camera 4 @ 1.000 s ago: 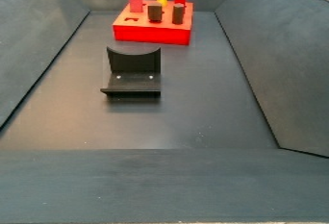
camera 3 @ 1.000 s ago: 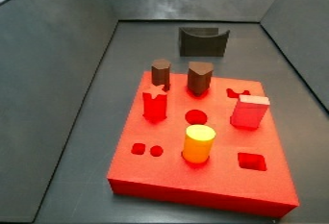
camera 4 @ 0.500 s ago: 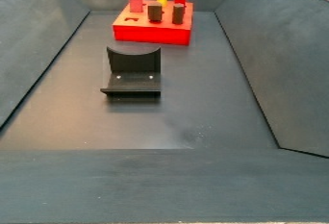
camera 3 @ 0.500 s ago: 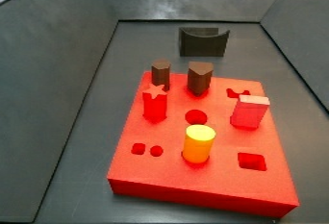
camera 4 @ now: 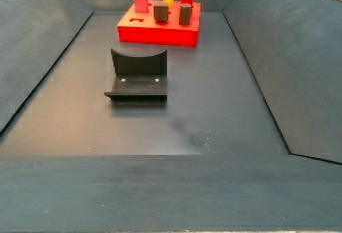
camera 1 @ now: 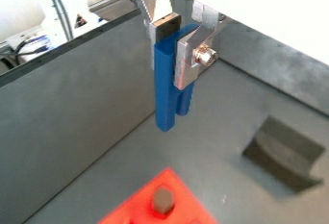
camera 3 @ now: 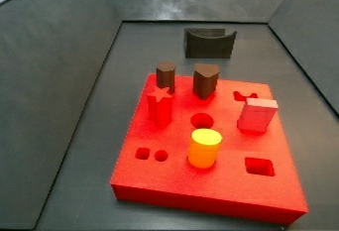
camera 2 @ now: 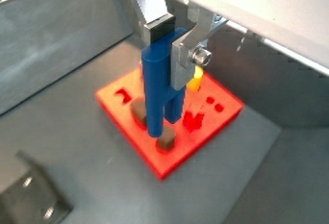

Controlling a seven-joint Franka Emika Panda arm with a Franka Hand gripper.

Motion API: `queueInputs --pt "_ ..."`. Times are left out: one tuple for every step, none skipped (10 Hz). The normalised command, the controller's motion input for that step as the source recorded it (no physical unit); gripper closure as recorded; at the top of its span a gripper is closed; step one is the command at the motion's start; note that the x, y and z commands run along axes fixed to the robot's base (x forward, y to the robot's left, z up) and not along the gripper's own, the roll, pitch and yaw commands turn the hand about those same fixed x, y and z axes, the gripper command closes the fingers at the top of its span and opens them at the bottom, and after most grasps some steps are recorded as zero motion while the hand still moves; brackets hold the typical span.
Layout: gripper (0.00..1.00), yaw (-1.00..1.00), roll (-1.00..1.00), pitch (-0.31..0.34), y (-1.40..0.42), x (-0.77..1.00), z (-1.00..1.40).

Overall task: Pick up the square-circle object. Move up. Move to above the board. Insert the square-circle object.
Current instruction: Move to above the board, then insert the square-circle object.

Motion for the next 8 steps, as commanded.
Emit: queueInputs --pt "1.00 0.01 0.03 0.129 -0.73 0.27 0.12" --pt "1.00 0.01 0.05 0.131 -0.45 0.20 0.08" --pt "1.00 0.01 0.05 0.115 -0.27 0.15 0.05" --pt "1.00 -1.00 0.00 -0.003 0.00 0.00 -0.12" --pt "1.00 -1.00 0.00 -0.003 0.00 0.00 -0.13" --pt "1.00 -1.00 0.00 -0.003 0.00 0.00 -0.12" --pt "1.00 -1.00 0.00 -0.001 0.00 0.00 -0.12" --pt "1.00 -1.00 0.00 -0.004 -0.11 0.00 -0.11"
